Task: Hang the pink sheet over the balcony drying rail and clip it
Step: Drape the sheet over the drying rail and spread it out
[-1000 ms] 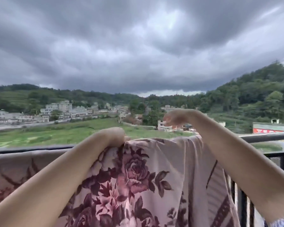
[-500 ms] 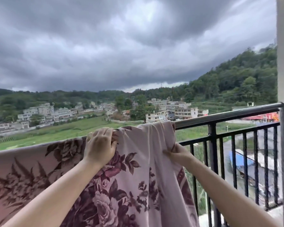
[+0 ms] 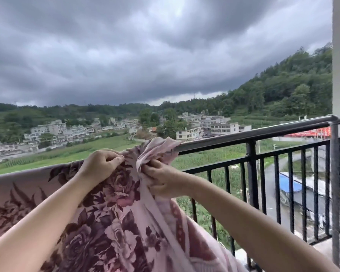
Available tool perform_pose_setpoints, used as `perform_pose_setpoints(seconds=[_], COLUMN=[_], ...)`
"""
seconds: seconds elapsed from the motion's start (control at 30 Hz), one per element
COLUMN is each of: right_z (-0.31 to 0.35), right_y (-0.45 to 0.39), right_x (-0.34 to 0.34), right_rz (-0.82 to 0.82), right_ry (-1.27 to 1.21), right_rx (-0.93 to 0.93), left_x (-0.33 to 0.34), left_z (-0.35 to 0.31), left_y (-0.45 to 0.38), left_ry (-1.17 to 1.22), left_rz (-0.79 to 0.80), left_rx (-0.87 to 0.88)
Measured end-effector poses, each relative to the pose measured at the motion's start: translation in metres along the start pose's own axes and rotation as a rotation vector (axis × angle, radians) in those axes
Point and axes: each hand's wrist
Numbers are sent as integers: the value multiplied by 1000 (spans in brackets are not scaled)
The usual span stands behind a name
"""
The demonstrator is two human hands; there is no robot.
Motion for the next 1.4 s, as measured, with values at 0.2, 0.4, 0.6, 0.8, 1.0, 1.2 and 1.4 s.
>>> perform_pose_setpoints(seconds=[0.2,0.4,0.6,0.8,1.0,1.2,1.4], right_z=[-46,-63,-80,-67,-48,-72,-119], right_y=[-5,-34,-69,-99,-139,-158,-128], right_x=[-17,-49,-79,-64,-117,-181,-271], right_rz=[-210,-155,95,-129,46,225,330], right_ry=[363,419,633,483,-136,-547,-448], right_rx=[-316,-504,-646,-1002,-616,-292,-97], left_x=[22,84,106,54,3,-12,17], left_z=[-4,-48,-48,-41,-49,-76,-129], left_y=[34,68,57,47,-1,-74,-127], left_ry=[-21,-118,478,493,25,-345,-201], left_rz=[192,306,-81,-338,-403,-250,-176], left_rx=[26,-105,-588,-622,-572,-426,-212])
Point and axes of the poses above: each hand's wrist, its own y-axis away from the middle knuckle, its own x-axis out of the palm, z = x × y, and after that the axes turned 13 degrees about -y, right-handed
